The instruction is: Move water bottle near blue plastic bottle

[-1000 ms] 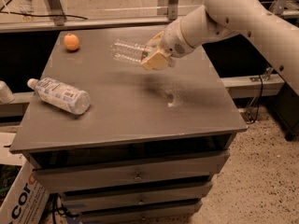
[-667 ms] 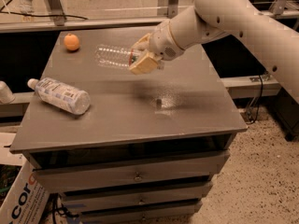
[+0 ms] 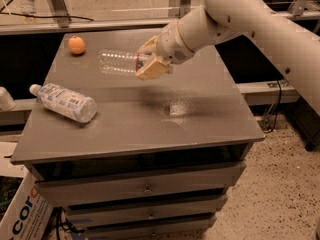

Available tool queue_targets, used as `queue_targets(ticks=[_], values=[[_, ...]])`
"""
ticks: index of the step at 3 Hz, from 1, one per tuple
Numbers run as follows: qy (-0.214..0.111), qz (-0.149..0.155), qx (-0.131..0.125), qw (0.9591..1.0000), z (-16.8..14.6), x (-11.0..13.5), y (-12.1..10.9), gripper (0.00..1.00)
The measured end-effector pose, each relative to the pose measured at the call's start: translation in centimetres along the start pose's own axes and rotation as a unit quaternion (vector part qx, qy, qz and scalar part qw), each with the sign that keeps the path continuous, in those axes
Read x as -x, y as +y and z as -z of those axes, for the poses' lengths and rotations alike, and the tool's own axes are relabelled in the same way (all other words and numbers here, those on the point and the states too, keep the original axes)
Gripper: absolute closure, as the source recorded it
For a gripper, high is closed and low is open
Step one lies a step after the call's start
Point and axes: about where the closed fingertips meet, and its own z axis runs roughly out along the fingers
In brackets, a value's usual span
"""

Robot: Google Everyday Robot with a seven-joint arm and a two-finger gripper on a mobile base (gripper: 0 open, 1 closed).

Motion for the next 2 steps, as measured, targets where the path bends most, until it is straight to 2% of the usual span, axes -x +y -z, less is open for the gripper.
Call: queue_targets(ticks=[1, 2], values=[[0.020, 0.051, 0.030, 0.9981, -1.7, 1.1, 1.0, 1.00], [0.046, 0.096, 0.061, 0.9925, -4.2, 1.8, 2.2, 1.00]])
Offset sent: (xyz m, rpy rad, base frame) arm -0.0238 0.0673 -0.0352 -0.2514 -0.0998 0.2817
